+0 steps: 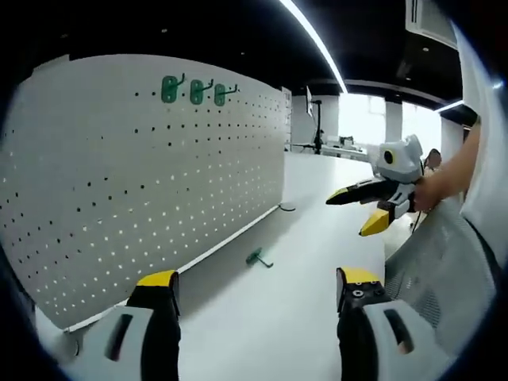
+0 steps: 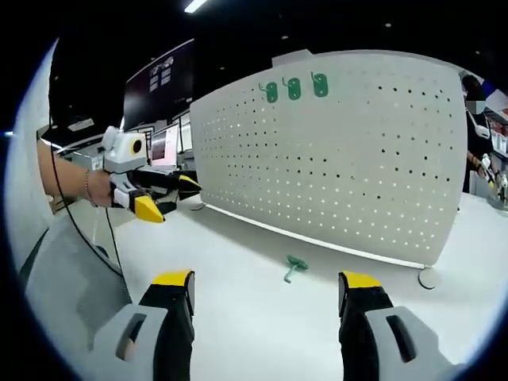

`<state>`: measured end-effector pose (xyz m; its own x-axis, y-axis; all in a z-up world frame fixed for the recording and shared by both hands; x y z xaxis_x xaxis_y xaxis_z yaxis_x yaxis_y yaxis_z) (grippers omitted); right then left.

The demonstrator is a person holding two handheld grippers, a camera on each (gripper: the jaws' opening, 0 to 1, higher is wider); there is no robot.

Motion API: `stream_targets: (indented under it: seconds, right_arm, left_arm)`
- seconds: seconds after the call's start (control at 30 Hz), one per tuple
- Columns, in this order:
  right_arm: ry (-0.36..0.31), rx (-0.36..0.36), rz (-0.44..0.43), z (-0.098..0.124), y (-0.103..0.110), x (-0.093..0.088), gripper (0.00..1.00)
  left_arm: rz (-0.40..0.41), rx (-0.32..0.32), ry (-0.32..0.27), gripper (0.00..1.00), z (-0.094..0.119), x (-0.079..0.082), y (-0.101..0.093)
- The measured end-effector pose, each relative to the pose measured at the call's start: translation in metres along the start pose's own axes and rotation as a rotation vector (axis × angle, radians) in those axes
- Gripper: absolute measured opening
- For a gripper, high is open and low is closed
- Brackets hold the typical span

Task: Insert the hook assembly into the mounting plate slot until the hook locks in place.

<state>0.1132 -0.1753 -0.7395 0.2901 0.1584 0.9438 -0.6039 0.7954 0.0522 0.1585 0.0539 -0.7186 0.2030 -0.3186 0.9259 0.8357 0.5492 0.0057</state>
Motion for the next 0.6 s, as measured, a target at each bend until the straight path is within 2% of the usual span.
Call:
stream_targets:
  seconds: [0.27, 0.47, 0.6]
  right_arm:
    - [0.016, 0.006, 0.009, -0.001, 0.002, -0.002, 0.72]
    - [0.018, 0.007, 0.016, -0.001, 0.002, -0.003, 0.72]
    - [0.019, 0.005, -0.007, -0.002, 0.000, -0.004, 0.72]
  left_arm:
    - [-0.060, -0.058, 0.036, 0.83, -0.011, 0.008, 0.002]
    - [-0.120, -0.112, 0.104, 0.83, -0.019, 0.006, -0.001]
    - [-0.118, -0.134, 0.126, 0.82, -0.025, 0.003, 0.002]
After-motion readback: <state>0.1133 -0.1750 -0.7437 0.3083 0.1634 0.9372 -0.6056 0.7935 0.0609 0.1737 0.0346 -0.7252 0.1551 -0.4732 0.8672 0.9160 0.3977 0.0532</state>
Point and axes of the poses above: the point that each gripper's makers call its tool centre point, and the gripper's own axes: z roughly backward along the fingers, y roughly to its left, x roughly out of its top, the point moved 5 cm from there along z, roughly backward along the fingers
